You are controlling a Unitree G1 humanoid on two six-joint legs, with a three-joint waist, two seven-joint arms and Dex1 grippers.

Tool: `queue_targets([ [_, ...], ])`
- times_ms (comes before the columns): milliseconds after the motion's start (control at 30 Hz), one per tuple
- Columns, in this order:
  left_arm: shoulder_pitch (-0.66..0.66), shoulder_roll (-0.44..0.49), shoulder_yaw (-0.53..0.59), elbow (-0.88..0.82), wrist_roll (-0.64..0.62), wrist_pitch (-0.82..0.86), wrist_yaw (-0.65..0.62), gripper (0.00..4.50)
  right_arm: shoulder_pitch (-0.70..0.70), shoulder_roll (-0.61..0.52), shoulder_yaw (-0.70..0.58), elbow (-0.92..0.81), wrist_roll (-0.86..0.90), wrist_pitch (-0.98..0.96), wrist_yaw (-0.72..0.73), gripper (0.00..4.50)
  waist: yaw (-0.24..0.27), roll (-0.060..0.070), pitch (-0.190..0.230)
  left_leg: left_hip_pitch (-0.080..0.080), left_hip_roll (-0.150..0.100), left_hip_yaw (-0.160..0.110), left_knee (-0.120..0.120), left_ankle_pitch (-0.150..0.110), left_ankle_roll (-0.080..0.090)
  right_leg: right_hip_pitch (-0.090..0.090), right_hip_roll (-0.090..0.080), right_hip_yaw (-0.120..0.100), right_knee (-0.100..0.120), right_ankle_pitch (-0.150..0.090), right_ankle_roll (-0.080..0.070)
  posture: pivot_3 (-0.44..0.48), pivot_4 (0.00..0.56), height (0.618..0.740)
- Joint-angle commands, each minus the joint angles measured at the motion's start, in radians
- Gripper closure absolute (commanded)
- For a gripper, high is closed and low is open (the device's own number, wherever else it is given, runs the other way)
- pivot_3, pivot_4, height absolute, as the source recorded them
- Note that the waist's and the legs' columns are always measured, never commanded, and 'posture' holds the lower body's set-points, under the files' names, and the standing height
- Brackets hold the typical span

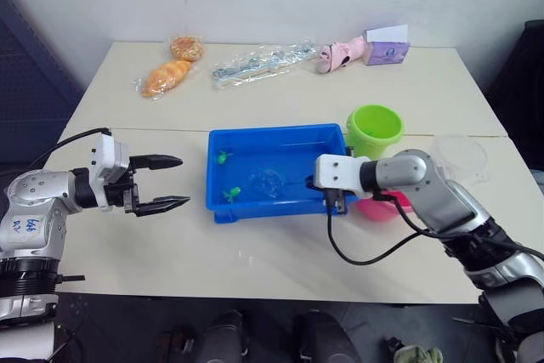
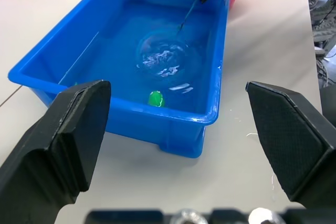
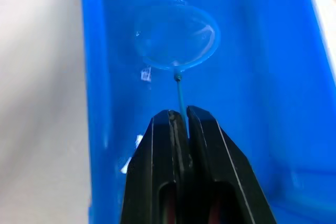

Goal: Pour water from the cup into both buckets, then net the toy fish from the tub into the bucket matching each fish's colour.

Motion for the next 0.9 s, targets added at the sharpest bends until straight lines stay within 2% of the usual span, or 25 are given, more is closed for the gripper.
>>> queue_targets([
  [33, -0.01, 0.018, 0.013, -0.031, -0.002, 0.002, 0.002, 0.07, -0.05, 0.06, 0.011, 0.035, -0.03, 0.003, 0.016, 4.5, 0.0, 0.0, 0.0, 0.0, 0.0, 0.0, 0.0, 0.0, 0.0, 0.0, 0.0, 0.0, 0.0, 0.0, 0.0, 0.0, 0.15, 0.74],
  [233, -0.011, 0.014, 0.008, -0.035, 0.003, 0.001, 0.008, 0.07, -0.068, 0.148, -0.011, 0.052, -0.005, 0.05, 0.05, 4.5, 0.004, 0.0, 0.0, 0.0, 0.0, 0.0, 0.0, 0.0, 0.0, 0.0, 0.0, 0.0, 0.001, 0.0, 0.0, 0.0, 0.15, 0.74],
  [400, -0.011, 0.007, 0.008, -0.03, 0.012, -0.012, 0.019, 0.07, -0.035, 0.163, -0.078, -0.031, 0.089, 0.196, 0.084, 4.5, 0.007, 0.0, 0.0, 0.0, 0.0, 0.0, 0.0, 0.0, 0.0, 0.0, 0.0, -0.001, 0.0, 0.0, 0.0, 0.0, 0.15, 0.74],
  [567, -0.025, -0.008, 0.004, -0.02, 0.01, -0.011, 0.027, 0.07, 0.033, 0.094, -0.174, -0.166, 0.18, 0.34, 0.106, 4.5, 0.009, 0.0, 0.0, 0.0, 0.0, -0.001, 0.0, -0.001, 0.0, 0.0, -0.001, -0.001, 0.0, 0.0, 0.0, 0.0, 0.15, 0.74],
  [767, -0.047, -0.039, -0.01, -0.029, 0.008, -0.015, 0.042, 0.07, 0.12, -0.032, -0.311, -0.299, 0.251, 0.405, 0.096, 4.5, 0.01, 0.0, 0.0, -0.001, -0.001, 0.0, 0.0, -0.001, 0.001, 0.0, -0.001, -0.001, -0.001, 0.0, 0.0, 0.0, 0.15, 0.74],
  [900, -0.076, -0.085, -0.034, -0.057, 0.001, -0.007, 0.053, 0.07, 0.165, -0.123, -0.449, -0.348, 0.318, 0.478, 0.085, 4.5, 0.01, 0.0, 0.0, 0.0, 0.0, 0.0, -0.001, -0.001, 0.001, 0.0, -0.001, -0.001, -0.001, 0.0, 0.0, 0.0, 0.15, 0.74],
])
